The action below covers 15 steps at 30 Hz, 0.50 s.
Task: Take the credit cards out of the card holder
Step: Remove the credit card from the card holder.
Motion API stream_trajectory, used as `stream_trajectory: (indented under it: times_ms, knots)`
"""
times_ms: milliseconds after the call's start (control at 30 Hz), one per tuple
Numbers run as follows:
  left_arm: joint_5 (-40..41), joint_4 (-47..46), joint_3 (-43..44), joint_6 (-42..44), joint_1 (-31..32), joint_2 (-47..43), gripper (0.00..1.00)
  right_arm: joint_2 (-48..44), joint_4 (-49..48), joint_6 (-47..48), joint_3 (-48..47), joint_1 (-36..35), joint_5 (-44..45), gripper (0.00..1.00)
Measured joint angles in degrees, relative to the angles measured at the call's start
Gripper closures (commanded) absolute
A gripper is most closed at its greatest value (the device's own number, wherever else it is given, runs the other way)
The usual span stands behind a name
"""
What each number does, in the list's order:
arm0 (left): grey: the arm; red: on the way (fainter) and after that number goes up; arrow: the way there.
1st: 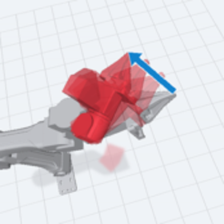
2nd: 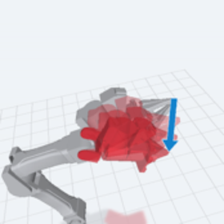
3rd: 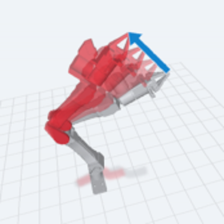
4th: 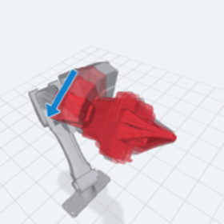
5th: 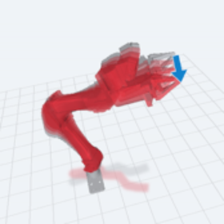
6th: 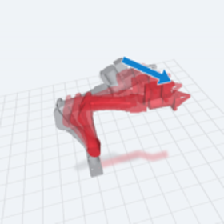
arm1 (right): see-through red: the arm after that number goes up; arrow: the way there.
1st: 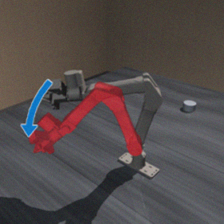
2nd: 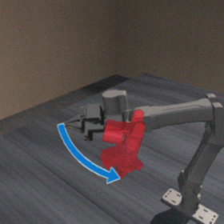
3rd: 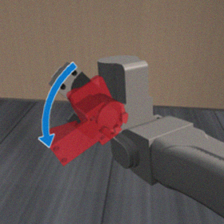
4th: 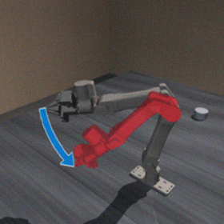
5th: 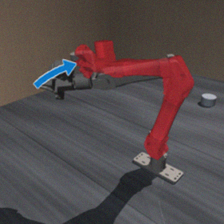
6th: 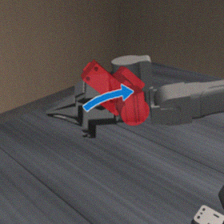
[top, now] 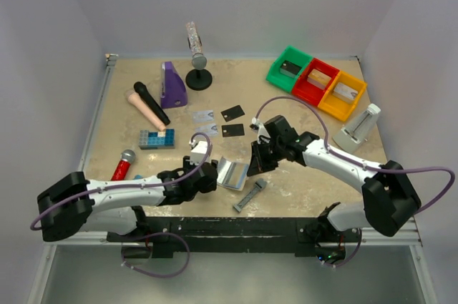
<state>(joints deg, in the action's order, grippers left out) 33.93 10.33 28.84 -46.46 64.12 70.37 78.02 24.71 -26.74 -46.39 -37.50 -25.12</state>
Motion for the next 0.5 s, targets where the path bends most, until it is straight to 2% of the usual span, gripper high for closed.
stream_trajectory:
  times_ms: [267, 400, 500]
  knots:
    - [-1.4, -1.01, -3.37, -2.14, -2.23, -8.92, 0.32, 1.33, 0.61, 1.31, 0.0, 0.04, 0.22, 1.0]
    - [-7.23, -8.72, -6.43, -0.09, -2.29, -13.46, 0.33, 3.3, 0.72, 1.77, -0.04, 0.28, 0.28, 1.0]
    - [-13.27, -14.99, -6.54, 2.01, -2.34, -12.2, 0.31, 3.37, 1.22, 1.84, -0.44, 0.44, 0.31, 1.0]
